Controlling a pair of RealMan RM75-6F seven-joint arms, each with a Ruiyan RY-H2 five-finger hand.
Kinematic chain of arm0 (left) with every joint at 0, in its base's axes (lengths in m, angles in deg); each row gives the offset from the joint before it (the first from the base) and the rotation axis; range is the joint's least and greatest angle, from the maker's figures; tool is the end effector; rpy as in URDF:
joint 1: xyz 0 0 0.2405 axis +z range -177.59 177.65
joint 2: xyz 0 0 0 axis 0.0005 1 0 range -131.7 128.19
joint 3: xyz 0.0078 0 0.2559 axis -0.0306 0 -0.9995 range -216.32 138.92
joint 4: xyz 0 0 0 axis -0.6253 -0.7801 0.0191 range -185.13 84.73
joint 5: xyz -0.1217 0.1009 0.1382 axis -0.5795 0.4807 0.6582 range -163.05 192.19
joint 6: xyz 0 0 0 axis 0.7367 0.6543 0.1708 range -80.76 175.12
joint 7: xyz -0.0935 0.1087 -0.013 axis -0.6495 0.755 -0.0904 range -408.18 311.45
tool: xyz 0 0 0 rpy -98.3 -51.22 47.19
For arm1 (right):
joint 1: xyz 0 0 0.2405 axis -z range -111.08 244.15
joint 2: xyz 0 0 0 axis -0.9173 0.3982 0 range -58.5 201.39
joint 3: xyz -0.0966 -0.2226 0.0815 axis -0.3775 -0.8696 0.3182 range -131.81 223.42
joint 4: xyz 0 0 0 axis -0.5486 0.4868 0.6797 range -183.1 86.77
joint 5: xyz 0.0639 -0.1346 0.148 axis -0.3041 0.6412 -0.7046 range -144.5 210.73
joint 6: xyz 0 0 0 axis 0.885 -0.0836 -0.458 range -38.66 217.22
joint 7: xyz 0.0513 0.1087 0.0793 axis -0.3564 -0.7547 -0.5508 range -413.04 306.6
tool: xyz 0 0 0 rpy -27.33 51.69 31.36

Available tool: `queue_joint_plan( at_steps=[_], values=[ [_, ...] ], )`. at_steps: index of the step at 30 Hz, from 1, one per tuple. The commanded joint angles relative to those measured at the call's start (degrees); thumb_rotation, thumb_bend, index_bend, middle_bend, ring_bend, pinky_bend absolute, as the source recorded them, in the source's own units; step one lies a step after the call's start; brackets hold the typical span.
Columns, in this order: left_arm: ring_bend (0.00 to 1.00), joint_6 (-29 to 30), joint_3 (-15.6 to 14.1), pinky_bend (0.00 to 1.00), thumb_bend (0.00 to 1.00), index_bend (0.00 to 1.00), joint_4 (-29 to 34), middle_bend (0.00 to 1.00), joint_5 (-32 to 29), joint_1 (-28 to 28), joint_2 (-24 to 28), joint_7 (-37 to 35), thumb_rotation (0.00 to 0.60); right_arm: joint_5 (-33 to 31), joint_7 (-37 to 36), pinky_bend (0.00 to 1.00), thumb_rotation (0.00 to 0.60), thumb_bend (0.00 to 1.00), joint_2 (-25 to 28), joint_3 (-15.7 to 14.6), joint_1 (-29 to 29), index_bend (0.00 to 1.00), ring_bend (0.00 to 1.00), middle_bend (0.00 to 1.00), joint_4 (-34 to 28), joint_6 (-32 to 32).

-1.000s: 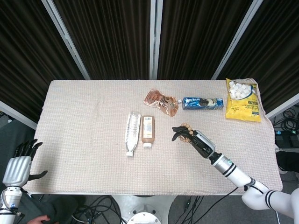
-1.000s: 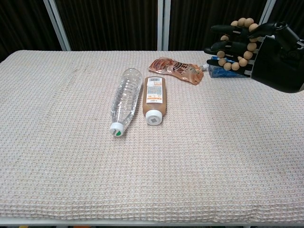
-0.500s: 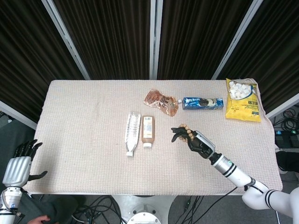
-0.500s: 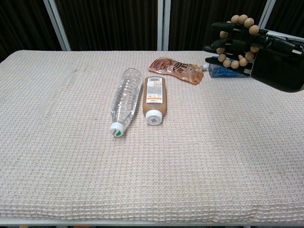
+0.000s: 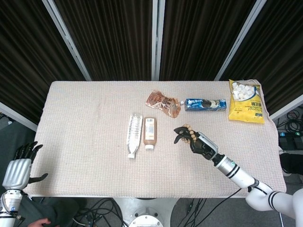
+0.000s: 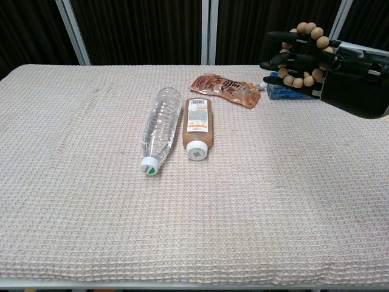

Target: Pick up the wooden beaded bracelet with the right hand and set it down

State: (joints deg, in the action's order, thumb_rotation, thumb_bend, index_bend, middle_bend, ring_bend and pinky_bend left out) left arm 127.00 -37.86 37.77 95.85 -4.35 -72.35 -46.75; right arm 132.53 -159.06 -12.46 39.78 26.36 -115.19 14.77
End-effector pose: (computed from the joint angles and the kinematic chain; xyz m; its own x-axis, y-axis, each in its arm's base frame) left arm -0.3348 0.1695 0.1162 0.3729 0.1363 0.9178 0.9196 0.0774 -0.3851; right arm -0.2009 -0.3152 0.0266 -0.6764 -0.7006 0.2273 -0.4446 0.1422 -0.8844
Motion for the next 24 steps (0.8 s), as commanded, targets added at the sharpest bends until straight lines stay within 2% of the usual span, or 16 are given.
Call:
queue_joint_plan(
  at_steps=[1,3,5,6,7,9,11,14,20,24],
  values=[
    [0.00,0.0,0.0,0.00,0.00,0.14,-0.1,0.06,0.0,0.0,0.0,-0.1,0.600,0.0,0.4,0.00,0.600,1.00,0.1,0.0,0.3,0.08,0.04,0.37,0.2,-0.6],
    [0.00,-0.1,0.1,0.00,0.00,0.14,-0.1,0.06,0.0,-0.1,0.0,0.0,0.600,0.3,1.0,0.00,0.583,1.00,0.2,-0.2,0.5,0.03,0.03,0.35,0.6,-1.0],
    [0.00,-0.2,0.1,0.00,0.00,0.14,-0.1,0.06,0.0,-0.2,-0.1,0.1,0.600,0.9,1.2,0.00,0.443,1.00,0.7,-0.6,0.4,0.00,0.01,0.31,0.9,-1.3],
    [0.00,-0.3,0.1,0.00,0.00,0.14,-0.1,0.06,0.0,-0.3,-0.1,0.1,0.600,1.0,1.2,0.00,0.368,0.97,0.9,-0.8,0.4,0.00,0.00,0.30,0.9,-1.3],
    [0.00,-0.3,0.1,0.00,0.00,0.14,-0.1,0.06,0.0,-0.3,-0.1,0.1,0.600,1.0,1.4,0.00,0.335,0.91,1.1,-0.9,0.4,0.00,0.00,0.29,0.9,-1.3],
    [0.00,-0.4,0.2,0.00,0.00,0.14,-0.1,0.06,0.0,-0.4,-0.1,0.2,0.600,1.0,1.3,0.00,0.295,0.65,1.7,-1.0,0.4,0.00,0.00,0.28,0.7,-1.2],
    [0.00,-0.5,0.2,0.00,0.00,0.14,-0.1,0.06,-0.1,-0.5,-0.1,0.2,0.600,0.9,1.5,0.00,0.282,0.45,2.1,-1.1,0.5,0.00,0.00,0.28,0.5,-1.2],
    [0.00,-0.7,0.2,0.00,0.00,0.14,-0.1,0.06,-0.1,-0.6,-0.1,0.3,0.600,0.7,1.5,0.00,0.280,0.27,2.5,-1.3,0.6,0.00,0.00,0.29,0.0,-1.2],
    [0.00,-0.8,0.3,0.00,0.00,0.14,0.0,0.06,-0.2,-0.7,-0.1,0.5,0.600,-0.3,3.4,0.00,0.280,0.12,3.6,-1.6,1.0,0.00,0.00,0.29,-0.9,0.1],
    [0.00,-1.0,0.2,0.00,0.00,0.14,0.1,0.06,-0.3,-0.8,-0.1,0.5,0.600,-1.6,6.1,0.00,0.281,0.10,4.5,-1.4,1.5,0.00,0.00,0.29,-1.4,1.3]
  ],
)
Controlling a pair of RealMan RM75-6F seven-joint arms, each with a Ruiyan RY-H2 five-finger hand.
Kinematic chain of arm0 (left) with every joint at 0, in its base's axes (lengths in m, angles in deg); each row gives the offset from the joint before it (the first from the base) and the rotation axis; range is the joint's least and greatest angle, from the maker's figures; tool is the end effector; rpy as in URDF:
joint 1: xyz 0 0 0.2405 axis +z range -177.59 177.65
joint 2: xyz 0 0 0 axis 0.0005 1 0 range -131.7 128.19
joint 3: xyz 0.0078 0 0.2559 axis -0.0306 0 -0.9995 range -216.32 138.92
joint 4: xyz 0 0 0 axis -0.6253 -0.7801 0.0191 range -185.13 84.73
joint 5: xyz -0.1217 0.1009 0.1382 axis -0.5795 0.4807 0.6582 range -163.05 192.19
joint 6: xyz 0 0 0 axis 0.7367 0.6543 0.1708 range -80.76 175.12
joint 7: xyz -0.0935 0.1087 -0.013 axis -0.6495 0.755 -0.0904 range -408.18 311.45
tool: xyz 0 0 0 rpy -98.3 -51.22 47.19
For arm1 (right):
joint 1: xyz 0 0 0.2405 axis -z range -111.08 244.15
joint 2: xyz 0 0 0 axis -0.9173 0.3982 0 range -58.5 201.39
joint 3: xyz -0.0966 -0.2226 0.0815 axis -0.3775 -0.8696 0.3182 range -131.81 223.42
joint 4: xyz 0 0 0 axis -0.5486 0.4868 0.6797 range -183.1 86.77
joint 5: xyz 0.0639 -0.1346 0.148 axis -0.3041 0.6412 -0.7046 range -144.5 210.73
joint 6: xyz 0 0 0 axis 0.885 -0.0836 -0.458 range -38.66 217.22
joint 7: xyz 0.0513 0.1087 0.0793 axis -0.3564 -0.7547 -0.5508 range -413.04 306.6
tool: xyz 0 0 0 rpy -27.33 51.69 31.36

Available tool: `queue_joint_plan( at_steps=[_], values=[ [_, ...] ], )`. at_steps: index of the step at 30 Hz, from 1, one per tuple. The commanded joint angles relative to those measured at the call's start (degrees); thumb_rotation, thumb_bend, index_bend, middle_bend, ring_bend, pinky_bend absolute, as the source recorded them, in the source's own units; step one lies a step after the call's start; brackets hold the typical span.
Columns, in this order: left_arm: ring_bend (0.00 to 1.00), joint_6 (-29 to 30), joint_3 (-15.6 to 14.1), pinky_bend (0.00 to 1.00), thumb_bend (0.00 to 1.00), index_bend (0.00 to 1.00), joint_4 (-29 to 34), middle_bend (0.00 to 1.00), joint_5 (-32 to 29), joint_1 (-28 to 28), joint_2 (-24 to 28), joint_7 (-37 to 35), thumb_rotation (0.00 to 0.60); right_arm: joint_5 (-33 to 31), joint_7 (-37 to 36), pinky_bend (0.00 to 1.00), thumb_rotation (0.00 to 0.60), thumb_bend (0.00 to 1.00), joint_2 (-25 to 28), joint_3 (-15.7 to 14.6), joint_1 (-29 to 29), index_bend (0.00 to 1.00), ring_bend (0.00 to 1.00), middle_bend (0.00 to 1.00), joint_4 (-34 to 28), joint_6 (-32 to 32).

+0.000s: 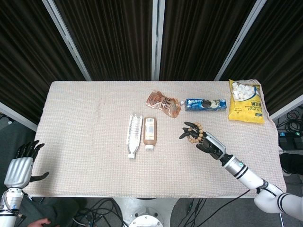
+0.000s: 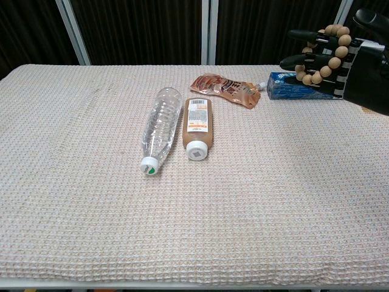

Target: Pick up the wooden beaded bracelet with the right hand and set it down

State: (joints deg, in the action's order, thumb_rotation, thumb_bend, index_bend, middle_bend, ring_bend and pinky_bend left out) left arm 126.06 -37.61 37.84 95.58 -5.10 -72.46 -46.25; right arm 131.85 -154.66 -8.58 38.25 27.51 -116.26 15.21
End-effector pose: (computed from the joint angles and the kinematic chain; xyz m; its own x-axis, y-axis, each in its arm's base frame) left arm -0.3332 0.1745 0.1141 0.3769 0.1442 0.9149 0.9186 0.0685 -0.3892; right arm -0.2209 -0.3132 0.0463 -0.6499 -0.6797 0.3401 -0.5400 0.0980 -0.8360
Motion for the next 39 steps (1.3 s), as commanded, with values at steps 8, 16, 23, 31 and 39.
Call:
queue_joint_plan(
  at_steps=[8,16,23,31,39],
  values=[
    [0.00,-0.6,0.0,0.00,0.00,0.14,0.1,0.06,0.0,-0.4,-0.2,0.1,0.600,-5.3,23.3,0.00,0.279,0.10,2.6,0.7,0.3,0.00,0.00,0.28,-1.4,9.5],
    [0.00,-0.8,-0.2,0.00,0.00,0.14,0.0,0.06,-0.4,-0.3,-0.3,0.0,0.600,-13.9,59.5,0.00,0.281,0.10,2.2,3.2,-2.8,0.02,0.00,0.30,-3.3,24.3],
    [0.00,-0.9,-0.2,0.00,0.00,0.14,-0.2,0.06,-0.6,-0.3,-0.4,-0.4,0.600,-21.2,87.1,0.00,0.263,0.08,3.9,4.3,-6.0,0.02,0.00,0.23,-8.5,33.5],
    [0.00,-1.8,-0.2,0.00,0.00,0.14,-0.4,0.06,-0.8,-0.6,-0.5,-0.5,0.600,-28.0,97.8,0.00,0.244,0.05,5.7,5.8,-4.8,0.02,0.00,0.18,-14.8,32.7],
    [0.00,-0.7,0.3,0.00,0.00,0.14,-1.7,0.06,-0.3,-0.7,-1.5,-1.1,0.600,-23.4,95.7,0.00,0.563,0.10,4.3,8.7,5.6,0.06,0.00,0.21,-14.9,10.3]
  ],
)
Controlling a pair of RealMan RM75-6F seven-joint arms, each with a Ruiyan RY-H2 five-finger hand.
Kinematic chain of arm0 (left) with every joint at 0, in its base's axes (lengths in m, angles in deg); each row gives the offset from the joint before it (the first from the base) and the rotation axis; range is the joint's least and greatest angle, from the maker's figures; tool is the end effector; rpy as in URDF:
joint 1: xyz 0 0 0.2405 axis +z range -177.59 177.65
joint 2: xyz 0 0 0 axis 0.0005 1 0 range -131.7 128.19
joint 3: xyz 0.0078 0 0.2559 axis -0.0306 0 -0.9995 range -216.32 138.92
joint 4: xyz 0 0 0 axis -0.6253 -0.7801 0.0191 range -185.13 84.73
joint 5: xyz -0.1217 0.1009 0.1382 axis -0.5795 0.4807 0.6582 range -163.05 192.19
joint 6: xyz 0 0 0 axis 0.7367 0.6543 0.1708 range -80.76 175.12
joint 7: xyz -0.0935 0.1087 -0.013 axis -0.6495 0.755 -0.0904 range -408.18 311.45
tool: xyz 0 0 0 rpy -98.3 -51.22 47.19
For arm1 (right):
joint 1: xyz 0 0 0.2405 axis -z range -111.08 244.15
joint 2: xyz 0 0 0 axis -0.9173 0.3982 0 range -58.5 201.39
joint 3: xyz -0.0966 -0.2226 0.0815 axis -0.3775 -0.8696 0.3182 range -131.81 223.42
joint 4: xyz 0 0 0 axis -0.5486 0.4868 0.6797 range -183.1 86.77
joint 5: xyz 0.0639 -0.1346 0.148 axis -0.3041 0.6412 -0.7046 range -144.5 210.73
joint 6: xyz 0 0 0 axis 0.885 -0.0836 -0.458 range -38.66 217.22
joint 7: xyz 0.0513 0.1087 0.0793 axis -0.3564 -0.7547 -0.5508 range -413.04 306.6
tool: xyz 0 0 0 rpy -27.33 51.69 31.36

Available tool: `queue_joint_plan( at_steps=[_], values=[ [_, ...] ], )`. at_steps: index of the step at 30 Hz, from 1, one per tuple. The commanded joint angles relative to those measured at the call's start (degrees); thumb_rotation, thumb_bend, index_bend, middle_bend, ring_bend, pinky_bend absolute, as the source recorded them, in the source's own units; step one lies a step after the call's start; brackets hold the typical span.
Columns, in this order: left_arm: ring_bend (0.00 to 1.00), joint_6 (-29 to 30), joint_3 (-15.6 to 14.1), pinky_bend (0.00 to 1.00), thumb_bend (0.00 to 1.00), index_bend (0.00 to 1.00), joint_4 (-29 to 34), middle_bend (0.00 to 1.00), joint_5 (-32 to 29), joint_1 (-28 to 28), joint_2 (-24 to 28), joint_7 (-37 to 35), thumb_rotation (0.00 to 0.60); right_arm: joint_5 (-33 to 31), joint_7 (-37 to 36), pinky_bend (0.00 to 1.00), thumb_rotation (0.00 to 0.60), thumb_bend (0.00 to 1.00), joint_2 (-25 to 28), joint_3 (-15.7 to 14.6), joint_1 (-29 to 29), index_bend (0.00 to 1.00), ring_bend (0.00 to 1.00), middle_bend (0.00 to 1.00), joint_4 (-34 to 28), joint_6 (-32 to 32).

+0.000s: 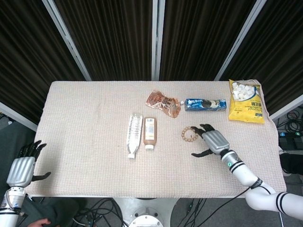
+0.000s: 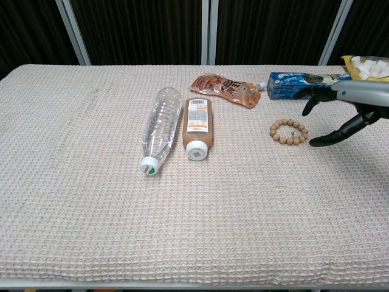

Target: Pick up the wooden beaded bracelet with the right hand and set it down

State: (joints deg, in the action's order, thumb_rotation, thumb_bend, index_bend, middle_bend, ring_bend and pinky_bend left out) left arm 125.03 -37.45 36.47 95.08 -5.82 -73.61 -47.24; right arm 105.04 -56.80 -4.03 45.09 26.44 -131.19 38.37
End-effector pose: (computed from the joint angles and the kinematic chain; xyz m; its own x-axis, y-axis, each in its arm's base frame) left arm -0.3354 0.1791 0.1080 0.3624 0.1532 0.9194 0.9242 0.0685 -0.3757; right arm -0.2328 -0.3301 0.0364 0.4137 -0.4213 0.8071 -0.9024 -0.3070 0.3024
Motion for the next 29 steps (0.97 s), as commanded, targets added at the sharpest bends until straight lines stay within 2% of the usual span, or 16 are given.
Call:
queue_joint_plan(
  at_steps=[1,5,11,14,19,29],
  values=[
    [0.00,0.6,0.3,0.00,0.00,0.14,-0.6,0.06,0.3,0.0,-0.5,-0.2,0.600,4.0,-2.7,0.00,0.594,0.13,0.1,1.9,8.1,0.06,0.00,0.21,0.1,-15.3],
    [0.00,1.8,0.7,0.00,0.00,0.14,-1.6,0.06,0.9,0.0,-1.4,-0.3,0.600,6.5,-4.8,0.00,0.600,0.21,2.3,1.4,14.8,0.07,0.00,0.22,-0.3,-25.6],
    [0.00,2.5,1.0,0.00,0.00,0.14,-2.0,0.06,1.4,-0.3,-2.6,0.6,0.600,10.5,-9.9,0.00,0.600,0.23,3.4,0.9,24.1,0.07,0.00,0.22,0.1,-40.1],
    [0.00,2.7,1.1,0.00,0.00,0.14,-1.9,0.06,1.6,-0.4,-2.9,0.9,0.600,11.6,-11.9,0.00,0.600,0.23,4.0,0.0,27.8,0.08,0.00,0.21,0.1,-43.6],
    [0.00,4.1,1.8,0.00,0.00,0.14,-2.3,0.06,1.8,-0.3,-3.7,1.4,0.600,12.5,-12.2,0.00,0.600,0.22,7.0,-1.6,30.2,0.06,0.00,0.16,-2.1,-42.7],
    [0.00,3.7,1.8,0.00,0.00,0.14,-2.4,0.06,1.1,-0.4,-4.0,2.0,0.600,13.9,-13.1,0.00,0.600,0.23,7.7,-0.3,30.6,0.05,0.00,0.15,-2.9,-40.0]
  ],
)
